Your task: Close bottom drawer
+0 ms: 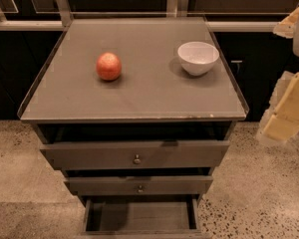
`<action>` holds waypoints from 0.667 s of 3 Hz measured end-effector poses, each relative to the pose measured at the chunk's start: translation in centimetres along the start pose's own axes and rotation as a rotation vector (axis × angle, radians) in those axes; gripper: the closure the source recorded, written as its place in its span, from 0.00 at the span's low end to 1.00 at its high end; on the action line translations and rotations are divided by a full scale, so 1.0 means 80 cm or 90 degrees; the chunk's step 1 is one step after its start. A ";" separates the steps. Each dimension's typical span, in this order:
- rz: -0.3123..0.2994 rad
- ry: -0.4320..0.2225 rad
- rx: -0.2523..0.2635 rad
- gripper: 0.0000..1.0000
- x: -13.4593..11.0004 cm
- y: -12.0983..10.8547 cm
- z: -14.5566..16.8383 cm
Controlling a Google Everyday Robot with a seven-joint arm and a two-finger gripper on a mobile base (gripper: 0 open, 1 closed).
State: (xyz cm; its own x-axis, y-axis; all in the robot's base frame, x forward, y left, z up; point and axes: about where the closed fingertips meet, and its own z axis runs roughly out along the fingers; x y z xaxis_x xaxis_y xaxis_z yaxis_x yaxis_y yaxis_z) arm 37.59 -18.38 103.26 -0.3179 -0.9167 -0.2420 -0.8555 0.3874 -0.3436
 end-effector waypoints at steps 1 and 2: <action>0.000 0.000 0.000 0.00 0.000 0.000 0.000; 0.027 -0.019 -0.005 0.00 0.016 0.030 0.007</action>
Offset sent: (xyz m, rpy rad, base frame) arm -0.0854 -0.0224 -0.0981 0.2168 0.0687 -0.1320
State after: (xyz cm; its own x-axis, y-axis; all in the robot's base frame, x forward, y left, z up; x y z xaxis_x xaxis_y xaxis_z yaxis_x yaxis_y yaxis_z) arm 35.37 -18.58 101.64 -0.3418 -0.8959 -0.2838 -0.8446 0.4253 -0.3254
